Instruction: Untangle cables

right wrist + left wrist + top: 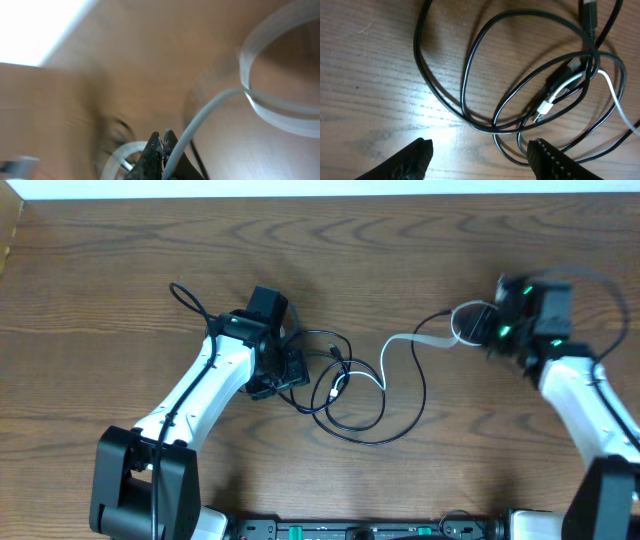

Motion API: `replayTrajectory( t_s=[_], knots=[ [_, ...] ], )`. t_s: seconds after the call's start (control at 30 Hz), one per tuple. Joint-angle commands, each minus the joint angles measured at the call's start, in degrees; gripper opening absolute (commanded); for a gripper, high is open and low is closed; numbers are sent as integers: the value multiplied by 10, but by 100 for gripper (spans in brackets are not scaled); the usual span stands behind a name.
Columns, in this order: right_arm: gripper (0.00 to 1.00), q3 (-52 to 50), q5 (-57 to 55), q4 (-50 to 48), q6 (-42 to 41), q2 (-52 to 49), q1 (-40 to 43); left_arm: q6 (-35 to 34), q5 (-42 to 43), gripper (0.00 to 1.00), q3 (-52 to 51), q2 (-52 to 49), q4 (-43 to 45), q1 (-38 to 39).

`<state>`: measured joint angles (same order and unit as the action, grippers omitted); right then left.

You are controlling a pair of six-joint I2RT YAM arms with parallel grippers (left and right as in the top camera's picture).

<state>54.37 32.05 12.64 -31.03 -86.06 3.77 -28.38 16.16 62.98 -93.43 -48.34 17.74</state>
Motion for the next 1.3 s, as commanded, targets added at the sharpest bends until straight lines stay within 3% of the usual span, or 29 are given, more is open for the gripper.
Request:
replayTrajectory(
  t_s=[0.0, 0.17, 0.37, 0.67, 0.73, 0.83, 1.07, 1.13, 1.27],
  knots=[
    [1, 101, 64, -35, 2, 68, 11, 9, -7, 65, -13, -2, 6, 1],
    [1, 201, 34, -71, 2, 123, 13, 9, -8, 66, -29, -2, 11, 1],
    [1, 219, -3, -68, 6, 167, 13, 9, -13, 65, -29, -2, 11, 1],
    [1, 219, -93, 79, 90, 150, 13, 9, -13, 66, -29, -2, 10, 1],
    [1, 219, -173, 159, 116, 143, 13, 9, -13, 65, -29, -2, 10, 1],
    [1, 218, -387, 291, 113, 127, 13, 9, -13, 66, -29, -2, 10, 1],
    [1, 218, -687, 424, 24, 90, 23, 9, -13, 66, -29, -2, 10, 1],
    [1, 218, -689, 432, 1, 86, 31, 9, -13, 66, -29, -2, 10, 1],
    [1, 218, -541, 414, 29, 74, 36, 9, -13, 65, -29, -2, 11, 1]
  ],
)
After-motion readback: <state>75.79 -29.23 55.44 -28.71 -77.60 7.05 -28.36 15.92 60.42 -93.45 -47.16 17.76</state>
